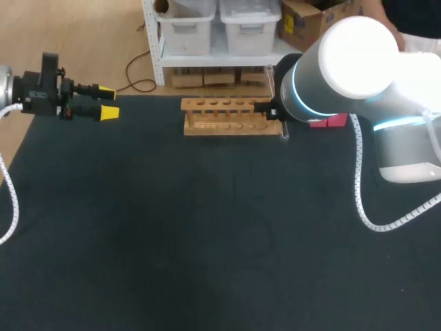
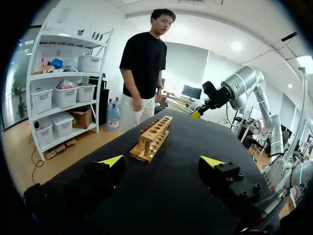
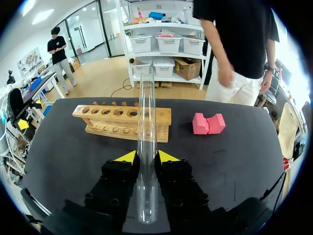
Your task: Grasp the test tube, adjust it, and insert it.
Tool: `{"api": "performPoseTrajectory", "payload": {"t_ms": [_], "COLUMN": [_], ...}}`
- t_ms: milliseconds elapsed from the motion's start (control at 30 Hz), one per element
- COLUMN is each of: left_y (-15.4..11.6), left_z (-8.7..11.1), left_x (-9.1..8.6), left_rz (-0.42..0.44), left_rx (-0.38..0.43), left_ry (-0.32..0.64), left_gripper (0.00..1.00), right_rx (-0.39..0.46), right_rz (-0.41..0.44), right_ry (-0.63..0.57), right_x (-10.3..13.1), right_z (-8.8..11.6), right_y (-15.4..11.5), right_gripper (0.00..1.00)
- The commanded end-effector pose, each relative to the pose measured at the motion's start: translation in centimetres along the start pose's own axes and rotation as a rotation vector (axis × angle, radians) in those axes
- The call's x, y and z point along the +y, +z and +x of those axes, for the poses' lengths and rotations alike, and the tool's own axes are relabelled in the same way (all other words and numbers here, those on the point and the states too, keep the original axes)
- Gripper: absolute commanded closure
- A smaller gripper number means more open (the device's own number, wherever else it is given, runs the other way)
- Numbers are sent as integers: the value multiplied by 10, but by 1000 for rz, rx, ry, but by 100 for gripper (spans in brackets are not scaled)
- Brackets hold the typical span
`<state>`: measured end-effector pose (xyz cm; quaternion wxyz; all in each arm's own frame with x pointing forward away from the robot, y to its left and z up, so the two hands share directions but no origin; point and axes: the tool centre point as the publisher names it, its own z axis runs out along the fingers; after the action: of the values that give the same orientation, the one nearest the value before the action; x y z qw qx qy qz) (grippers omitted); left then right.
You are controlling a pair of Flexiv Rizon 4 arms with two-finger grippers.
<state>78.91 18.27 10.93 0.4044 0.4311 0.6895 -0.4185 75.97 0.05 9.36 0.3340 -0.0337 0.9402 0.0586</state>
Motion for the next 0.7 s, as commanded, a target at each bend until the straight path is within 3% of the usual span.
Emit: {"api": "performPoseTrajectory", "payload": {"t_ms": [33, 700], "left_y": [0, 0], "left_z": [1, 1], "left_x": [0, 0], "left_rz": [0, 0], "left_rx": [-3, -3], "left_ry": [3, 3], "left_gripper": [0, 0], "right_rx": [-7, -40], "right_rz": [-1, 92], "right_ry": [1, -20], "right_x": [-1, 10], "right_z": [2, -3], "right_y": [-1, 31], "right_gripper": [100, 100]}}
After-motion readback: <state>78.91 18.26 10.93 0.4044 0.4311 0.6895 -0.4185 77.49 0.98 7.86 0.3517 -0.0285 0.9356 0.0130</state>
